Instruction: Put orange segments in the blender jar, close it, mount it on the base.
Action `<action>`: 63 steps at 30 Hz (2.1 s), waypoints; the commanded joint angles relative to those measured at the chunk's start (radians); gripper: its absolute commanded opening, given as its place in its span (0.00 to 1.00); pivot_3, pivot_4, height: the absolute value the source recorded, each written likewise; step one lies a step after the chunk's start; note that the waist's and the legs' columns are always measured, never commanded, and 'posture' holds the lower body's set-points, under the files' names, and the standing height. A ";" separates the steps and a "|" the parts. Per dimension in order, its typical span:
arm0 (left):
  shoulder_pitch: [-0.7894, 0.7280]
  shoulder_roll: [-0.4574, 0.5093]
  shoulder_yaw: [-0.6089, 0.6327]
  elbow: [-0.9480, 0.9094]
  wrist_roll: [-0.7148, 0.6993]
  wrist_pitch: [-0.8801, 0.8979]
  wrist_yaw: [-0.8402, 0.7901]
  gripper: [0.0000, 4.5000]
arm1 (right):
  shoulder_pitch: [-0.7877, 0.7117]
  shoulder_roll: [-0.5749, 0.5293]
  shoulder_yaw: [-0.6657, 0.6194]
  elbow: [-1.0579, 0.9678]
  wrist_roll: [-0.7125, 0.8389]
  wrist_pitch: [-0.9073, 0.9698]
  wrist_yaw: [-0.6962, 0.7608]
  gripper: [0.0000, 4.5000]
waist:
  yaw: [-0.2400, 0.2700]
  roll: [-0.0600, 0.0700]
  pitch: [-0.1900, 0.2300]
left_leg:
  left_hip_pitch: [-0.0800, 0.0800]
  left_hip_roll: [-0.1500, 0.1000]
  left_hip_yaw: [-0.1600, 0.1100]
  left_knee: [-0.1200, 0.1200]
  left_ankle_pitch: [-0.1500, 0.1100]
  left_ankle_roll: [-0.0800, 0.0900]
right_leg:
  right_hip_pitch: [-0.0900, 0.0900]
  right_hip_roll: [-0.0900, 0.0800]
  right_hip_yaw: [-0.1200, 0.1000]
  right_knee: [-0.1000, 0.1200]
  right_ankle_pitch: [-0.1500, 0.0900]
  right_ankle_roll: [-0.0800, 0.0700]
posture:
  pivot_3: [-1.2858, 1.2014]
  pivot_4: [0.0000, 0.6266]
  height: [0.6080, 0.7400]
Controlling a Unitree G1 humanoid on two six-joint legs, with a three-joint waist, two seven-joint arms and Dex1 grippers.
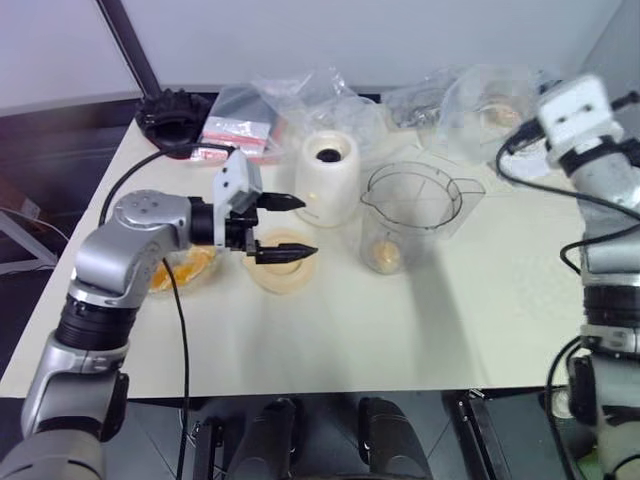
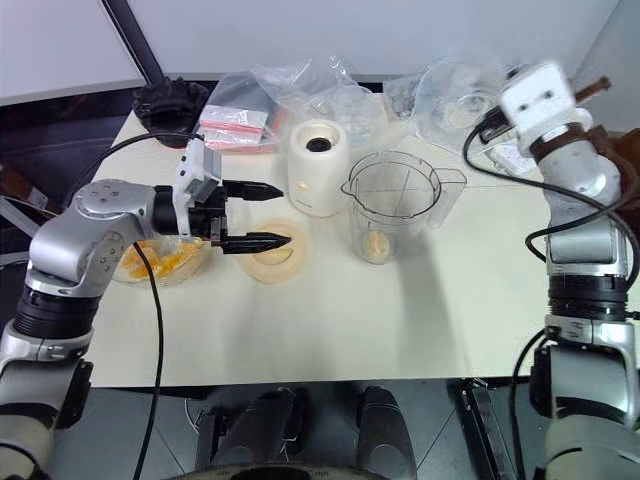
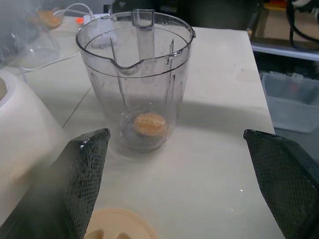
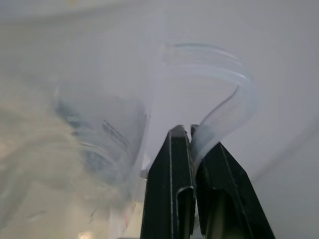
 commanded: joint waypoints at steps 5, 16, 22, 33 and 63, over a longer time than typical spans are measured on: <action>0.013 -0.041 0.030 -0.046 -0.039 0.006 0.044 1.00 | 0.129 0.093 -0.356 -0.129 0.192 0.222 -0.207 0.01 | 0.006 -0.001 -0.001 | 0.000 0.000 0.000 0.000 0.000 0.000 | 0.000 0.000 0.000 0.000 0.000 0.000 | 0.52 0.24 1.00; -0.023 -0.109 -0.002 -0.027 -0.025 0.009 0.082 1.00 | 0.269 0.101 -0.411 0.201 0.182 0.085 -0.364 0.01 | -0.023 0.000 -0.002 | 0.004 0.001 0.006 0.000 0.003 0.004 | 0.002 0.001 0.003 0.002 0.002 -0.003 | 0.52 0.24 1.00; -0.031 -0.116 -0.030 -0.022 -0.019 0.002 0.065 1.00 | 0.235 0.133 -0.392 0.383 0.190 -0.018 -0.463 0.01 | -0.032 0.001 -0.002 | 0.005 0.001 0.006 0.001 0.007 0.004 | 0.003 0.001 0.003 0.001 0.006 -0.004 | 0.52 0.24 1.00; -0.019 -0.108 -0.026 -0.032 -0.016 0.008 0.078 1.00 | 0.244 0.216 -0.313 0.488 0.177 -0.091 -0.587 0.01 | -0.031 0.001 -0.002 | 0.004 0.001 0.006 0.000 0.008 0.004 | 0.003 0.001 0.004 0.000 0.007 -0.003 | 0.52 0.24 1.00; 0.007 -0.101 -0.049 -0.020 0.017 -0.015 0.082 1.00 | 0.517 0.259 -0.171 0.139 0.123 -0.030 -0.596 0.98 | -0.030 0.000 -0.002 | 0.005 0.001 0.004 0.000 0.008 0.004 | 0.004 0.001 0.004 0.000 0.006 -0.003 | 0.52 0.24 1.00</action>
